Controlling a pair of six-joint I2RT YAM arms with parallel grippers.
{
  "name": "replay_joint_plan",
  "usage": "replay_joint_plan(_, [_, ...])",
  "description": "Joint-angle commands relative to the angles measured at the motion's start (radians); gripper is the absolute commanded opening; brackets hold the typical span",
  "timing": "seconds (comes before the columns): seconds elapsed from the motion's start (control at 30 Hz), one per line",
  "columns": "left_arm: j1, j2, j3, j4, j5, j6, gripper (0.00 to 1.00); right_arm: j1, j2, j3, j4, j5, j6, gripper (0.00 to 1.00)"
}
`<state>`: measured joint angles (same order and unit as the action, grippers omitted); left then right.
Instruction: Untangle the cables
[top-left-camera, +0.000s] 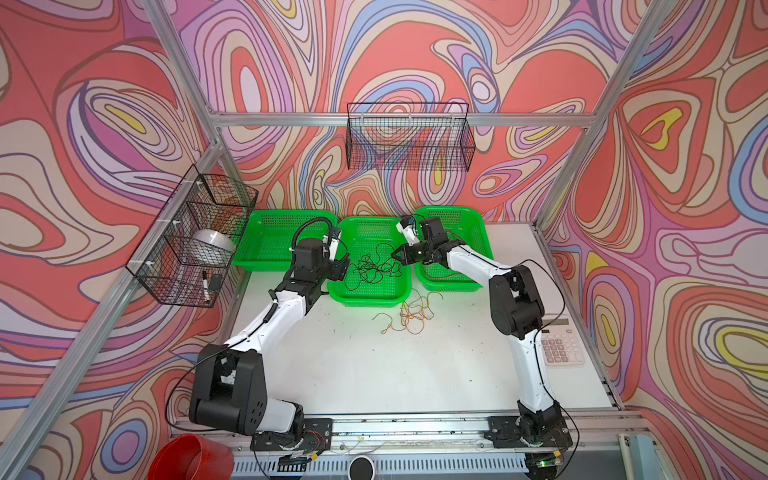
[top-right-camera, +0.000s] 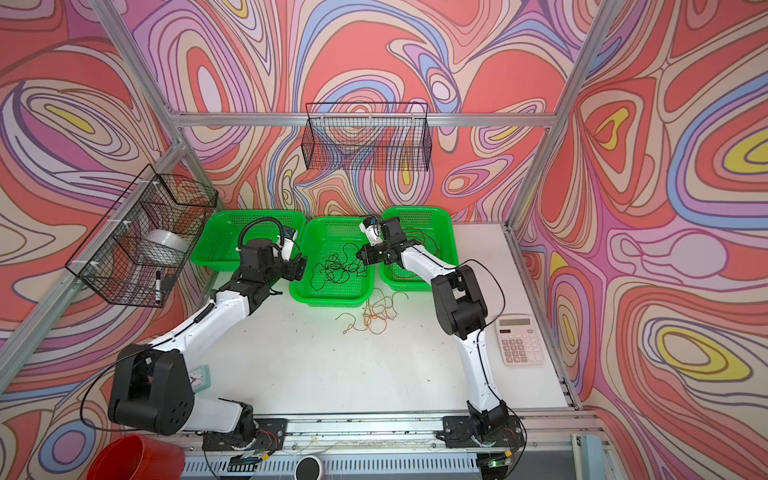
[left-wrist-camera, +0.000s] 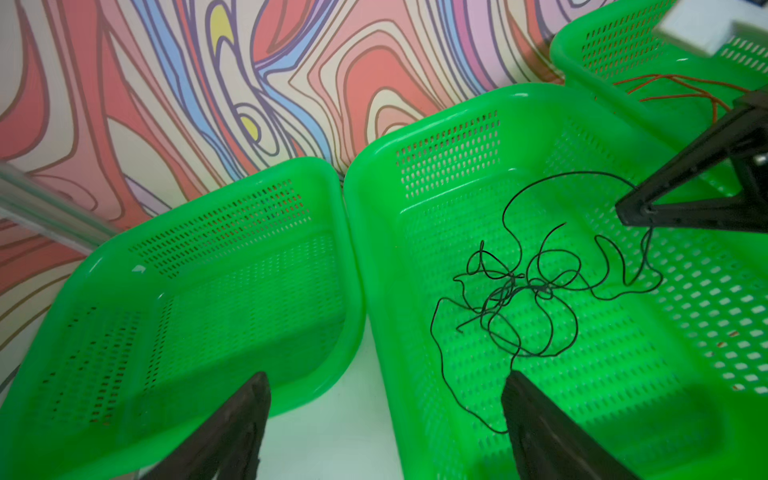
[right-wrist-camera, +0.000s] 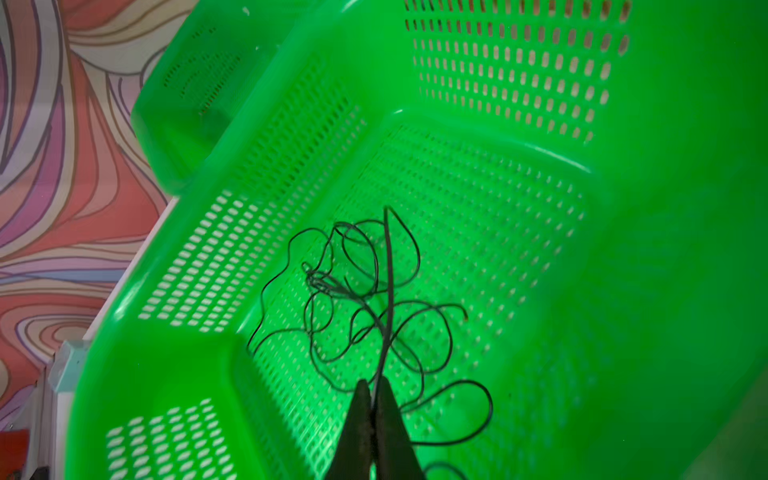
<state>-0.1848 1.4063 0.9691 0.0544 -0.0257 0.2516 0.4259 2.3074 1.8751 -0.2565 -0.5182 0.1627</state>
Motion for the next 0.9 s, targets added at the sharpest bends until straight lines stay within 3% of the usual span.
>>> replay_joint_plan(0.0, [0.012, -0.067, -0.013, -0.093, -0.042, 0.020, 0.89, 0.001, 0.037, 0.066, -0.007, 0.075, 0.014, 0.00])
replay_joint_plan(0.17, [0.012, -0.174, -0.039, -0.146, 0.076, 0.018, 0.84, 0.017, 0.018, 0.074, -0.026, 0.124, -0.020, 0.00])
replay_joint_plan(0.23, [0.010, -0.215, -0.062, -0.159, 0.171, 0.019, 0.82, 0.021, -0.004, 0.079, -0.036, 0.145, -0.034, 0.14])
replay_joint_plan(0.33, [-0.015, -0.264, -0.104, -0.178, 0.305, 0.032, 0.80, 0.023, -0.035, 0.090, -0.062, 0.179, -0.047, 0.44])
replay_joint_plan(0.4, [-0.061, -0.281, -0.128, -0.203, 0.348, 0.066, 0.79, 0.025, -0.073, 0.080, -0.066, 0.206, -0.057, 0.52])
replay_joint_plan(0.5, [-0.154, -0.275, -0.144, -0.263, 0.368, 0.083, 0.77, 0.025, -0.158, 0.037, -0.043, 0.213, -0.067, 0.60])
replay_joint_plan(0.7, [-0.323, -0.265, -0.203, -0.268, 0.356, 0.016, 0.72, 0.025, -0.400, -0.115, -0.039, 0.229, -0.088, 0.63])
replay_joint_plan(0.87, [-0.456, -0.171, -0.260, -0.220, 0.223, -0.026, 0.71, 0.025, -0.683, -0.403, -0.021, 0.290, -0.104, 0.63])
